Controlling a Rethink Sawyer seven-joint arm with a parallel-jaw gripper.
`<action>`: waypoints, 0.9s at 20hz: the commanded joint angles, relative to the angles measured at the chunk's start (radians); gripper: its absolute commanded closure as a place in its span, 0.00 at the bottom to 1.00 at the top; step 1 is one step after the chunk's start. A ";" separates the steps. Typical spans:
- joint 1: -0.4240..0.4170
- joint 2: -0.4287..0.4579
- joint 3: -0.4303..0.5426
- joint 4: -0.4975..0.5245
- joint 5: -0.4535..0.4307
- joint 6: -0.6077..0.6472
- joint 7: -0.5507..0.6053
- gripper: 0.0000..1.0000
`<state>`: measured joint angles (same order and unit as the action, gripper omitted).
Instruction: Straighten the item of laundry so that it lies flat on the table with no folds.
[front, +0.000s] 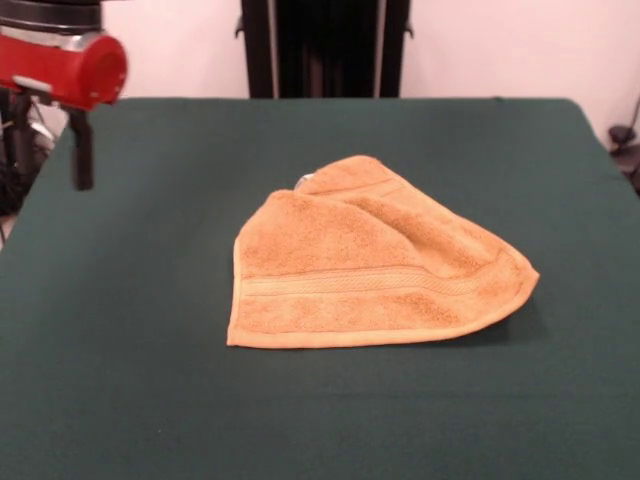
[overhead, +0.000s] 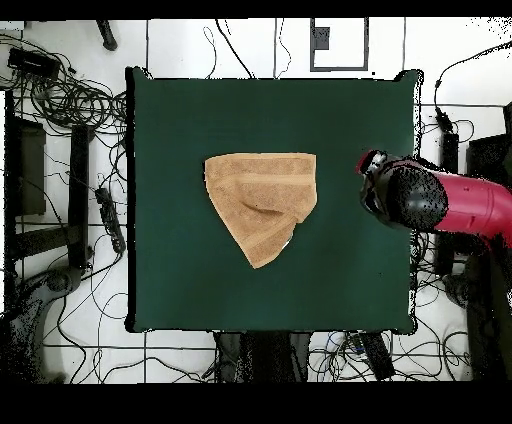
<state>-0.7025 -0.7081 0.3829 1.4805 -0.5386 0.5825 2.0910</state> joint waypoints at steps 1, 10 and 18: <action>0.121 0.053 0.083 0.078 0.025 0.085 -0.075 0.00; 0.193 0.030 0.047 0.072 0.083 0.162 -0.030 0.00; 0.266 0.029 0.002 0.083 0.149 0.157 0.073 0.00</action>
<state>-0.5106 -0.7137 0.3746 1.4808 -0.4462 0.6183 2.0910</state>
